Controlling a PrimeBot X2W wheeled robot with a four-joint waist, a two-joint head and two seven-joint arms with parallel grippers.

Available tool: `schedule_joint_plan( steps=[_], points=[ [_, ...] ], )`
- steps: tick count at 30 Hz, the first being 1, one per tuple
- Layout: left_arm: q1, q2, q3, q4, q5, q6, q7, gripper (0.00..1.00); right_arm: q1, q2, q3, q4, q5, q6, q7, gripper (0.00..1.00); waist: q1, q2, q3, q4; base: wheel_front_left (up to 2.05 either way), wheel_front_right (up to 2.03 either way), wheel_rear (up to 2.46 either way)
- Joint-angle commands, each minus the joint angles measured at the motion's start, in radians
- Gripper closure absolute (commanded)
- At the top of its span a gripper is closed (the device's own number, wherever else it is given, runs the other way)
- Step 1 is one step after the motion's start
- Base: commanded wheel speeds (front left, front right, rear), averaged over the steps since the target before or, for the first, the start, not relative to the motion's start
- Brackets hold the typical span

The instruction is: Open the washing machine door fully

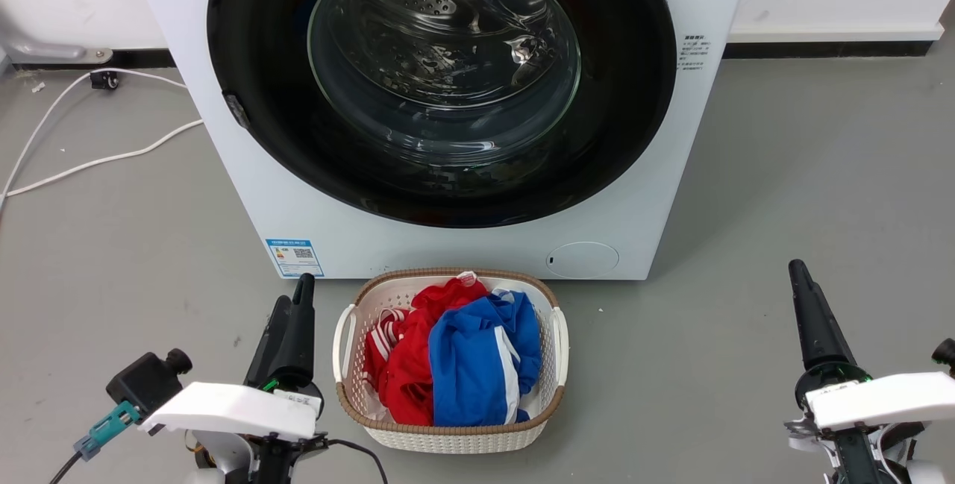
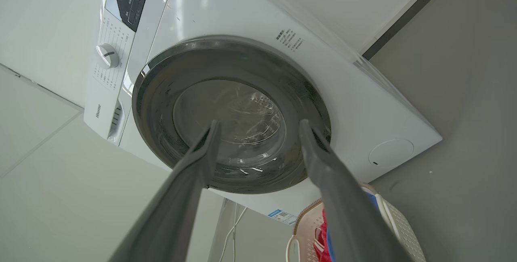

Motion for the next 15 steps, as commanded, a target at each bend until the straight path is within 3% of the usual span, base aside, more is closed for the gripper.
schedule_joint_plan(
  steps=[1, 7, 15],
  points=[
    [-0.027, 0.014, -0.011, -0.018, 0.076, -0.002, -0.014, 0.00, -0.004, -0.011, 0.000, -0.021, -0.073, 0.001, -0.004, 0.00, 0.0000, 0.0000, 0.000, 0.001, 0.00, 0.00, 0.00],
    [-0.032, 0.036, -0.036, -0.019, 0.229, 0.001, -0.033, 0.00, 0.002, -0.007, 0.001, -0.032, -0.223, 0.001, 0.002, 0.00, 0.0000, 0.0000, -0.002, 0.001, 0.00, 0.00, 0.00],
    [-0.039, 0.053, -0.060, -0.025, 0.363, 0.010, -0.054, 0.00, 0.006, 0.002, 0.006, -0.046, -0.342, 0.002, 0.012, 0.00, 0.0000, 0.0000, -0.004, 0.000, 0.00, 0.00, 0.00]
  ],
)
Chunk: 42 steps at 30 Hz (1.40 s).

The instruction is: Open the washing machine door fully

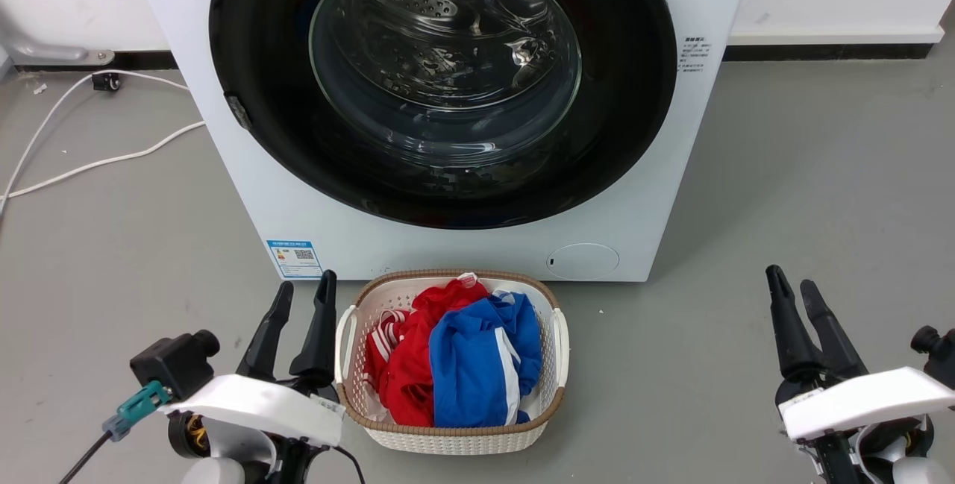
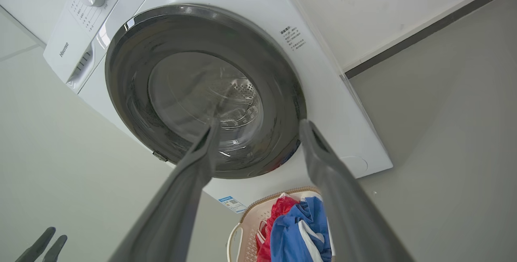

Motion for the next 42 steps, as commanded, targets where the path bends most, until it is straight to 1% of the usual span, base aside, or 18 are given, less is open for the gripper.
schedule_joint_plan(
  steps=[1, 6, 14, 22, 28, 36, 42],
  points=[
    [-0.026, 0.010, -0.008, -0.014, 0.039, 0.004, -0.010, 0.00, -0.002, -0.001, 0.003, -0.019, -0.039, 0.001, 0.001, 0.00, 0.0000, 0.0000, 0.000, 0.000, 0.00, 0.00, 0.00],
    [-0.032, 0.022, -0.028, -0.009, 0.119, 0.017, -0.024, 0.00, 0.001, -0.003, 0.007, -0.029, -0.122, 0.002, 0.010, 0.00, 0.0000, 0.0000, -0.001, 0.000, 0.00, 0.00, 0.00],
    [-0.035, 0.038, -0.053, -0.002, 0.218, 0.031, -0.045, 0.00, 0.011, 0.001, 0.005, -0.047, -0.236, 0.002, 0.022, 0.00, 0.0000, 0.0000, -0.001, -0.001, 0.00, 0.00, 0.00],
    [-0.040, 0.047, -0.069, 0.004, 0.287, 0.035, -0.066, 0.00, 0.022, 0.006, 0.003, -0.067, -0.334, 0.002, 0.022, 0.00, 0.0000, 0.0000, -0.002, -0.001, 0.00, 0.00, 0.00],
    [-0.040, 0.048, -0.069, 0.010, 0.336, 0.048, -0.080, 0.00, 0.029, 0.012, 0.002, -0.081, -0.397, 0.002, 0.023, 0.00, 0.0000, 0.0000, -0.002, 0.000, 0.00, 0.00, 0.00],
    [-0.039, 0.049, -0.070, 0.022, 0.397, 0.063, -0.097, 0.00, 0.038, 0.020, -0.003, -0.090, -0.468, 0.002, 0.019, 0.00, 0.0000, 0.0000, -0.002, 0.002, 0.00, 0.00, 0.00],
    [-0.035, 0.050, -0.070, 0.031, 0.436, 0.065, -0.110, 0.00, 0.043, 0.026, -0.009, -0.093, -0.511, 0.002, 0.014, 0.00, 0.0000, 0.0000, -0.004, -0.001, 0.00, 0.00, 0.00]
  ],
)
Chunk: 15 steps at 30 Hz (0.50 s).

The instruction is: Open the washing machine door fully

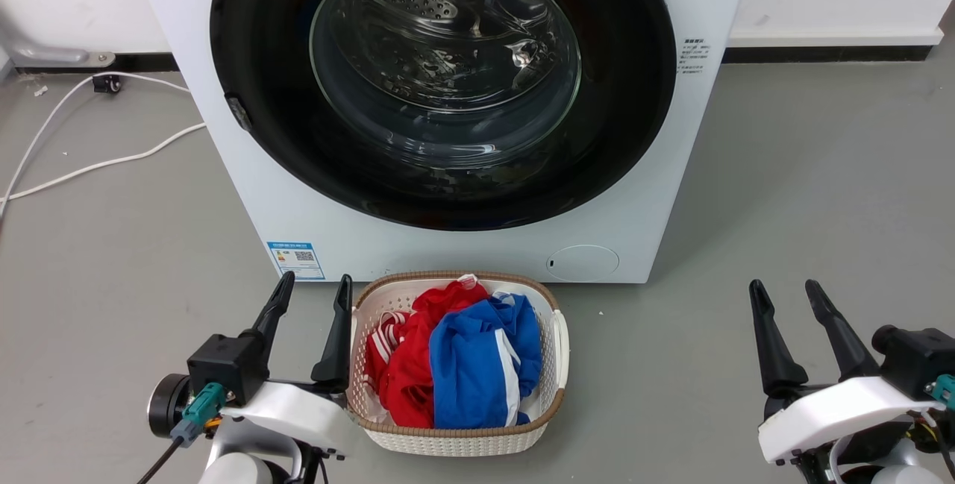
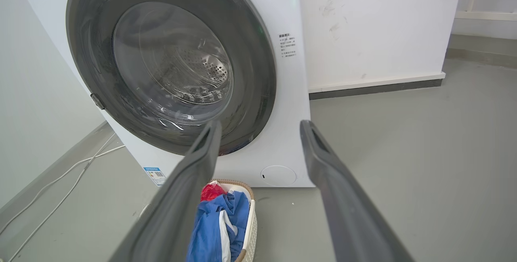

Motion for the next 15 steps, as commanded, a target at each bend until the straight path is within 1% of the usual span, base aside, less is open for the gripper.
schedule_joint_plan(
  steps=[1, 15],
  points=[
    [-0.013, 0.005, -0.002, 0.000, 0.016, 0.004, -0.010, 0.00, 0.006, 0.003, 0.000, -0.011, -0.020, 0.002, -0.007, 0.00, 0.0000, -0.0001, 0.000, -0.001, 0.00, 0.00, 0.00],
    [-0.020, -0.003, 0.007, 0.055, 0.077, 0.009, -0.036, 0.00, 0.003, 0.011, -0.005, -0.007, -0.111, 0.002, -0.028, 0.00, 0.0000, -0.0001, -0.002, -0.004, 0.00, 0.00, 0.00]
  ],
)
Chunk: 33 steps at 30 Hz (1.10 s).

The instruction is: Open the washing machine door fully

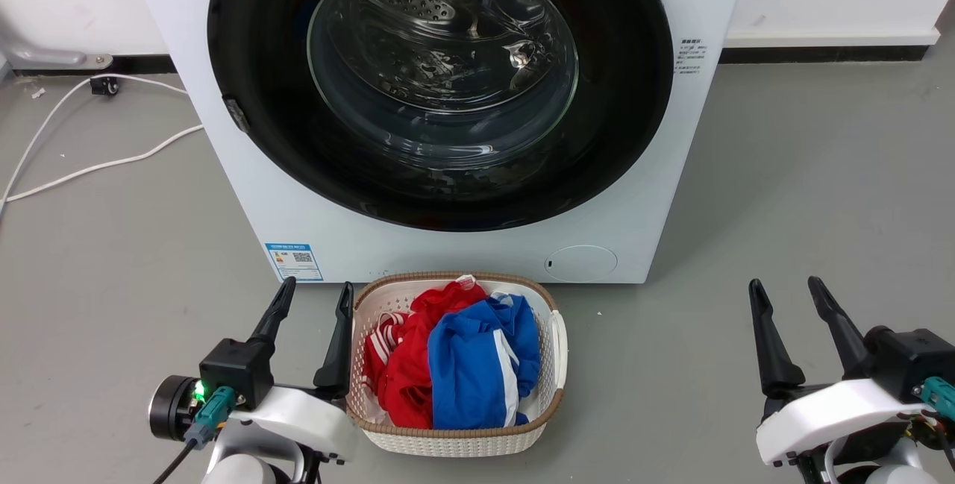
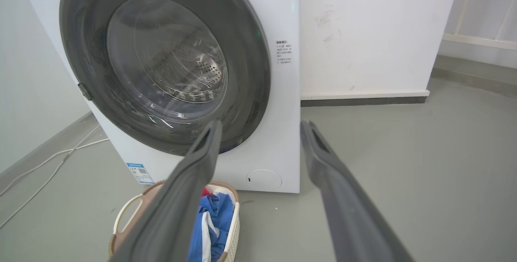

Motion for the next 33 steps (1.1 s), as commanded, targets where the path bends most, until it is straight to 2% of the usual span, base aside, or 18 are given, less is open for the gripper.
schedule_joint_plan(
  steps=[1, 13, 25, 26, 27, 28, 33],
  points=[
    [-0.012, 0.000, 0.001, 0.004, 0.018, 0.003, -0.009, 0.00, 0.001, 0.004, -0.003, -0.001, -0.020, 0.002, -0.010, 0.00, 0.0000, -0.0001, 0.000, 0.001, 0.00, 0.00, 0.00],
    [-0.014, -0.007, 0.002, 0.028, 0.063, 0.009, -0.031, 0.00, 0.000, 0.006, -0.009, 0.012, -0.087, 0.001, -0.035, 0.00, 0.0000, -0.0001, -0.002, 0.005, 0.00, 0.00, 0.00],
    [-0.019, -0.013, 0.011, 0.043, 0.029, 0.007, -0.030, 0.00, -0.007, 0.006, -0.012, 0.029, -0.061, 0.001, -0.039, 0.00, 0.0000, -0.0001, 0.001, 0.008, 0.00, 0.00, 0.00],
    [-0.020, -0.012, 0.011, 0.045, 0.028, 0.008, -0.030, 0.00, -0.008, 0.006, -0.011, 0.032, -0.050, 0.001, -0.036, 0.21, 0.0000, -0.0001, 0.001, 0.008, 0.00, 0.00, 0.00],
    [-0.020, -0.012, 0.011, 0.046, 0.027, 0.009, -0.030, 0.00, -0.011, 0.006, -0.012, 0.033, -0.042, 0.001, -0.035, 0.75, 0.0000, -0.0001, 0.002, 0.008, 0.00, 0.00, 0.00],
    [-0.020, -0.011, 0.011, 0.047, 0.027, 0.009, -0.030, 0.00, -0.012, 0.006, -0.012, 0.034, -0.041, 0.001, -0.036, 1.00, 0.0000, -0.0001, 0.002, 0.008, 0.00, 0.00, 0.00],
    [-0.022, -0.010, 0.011, 0.051, 0.026, 0.011, -0.030, 0.00, -0.016, 0.006, -0.021, 0.043, 0.016, 0.001, -0.026, 1.00, 0.0000, -0.0001, 0.003, 0.008, 0.00, 0.00, 0.00]
  ],
)
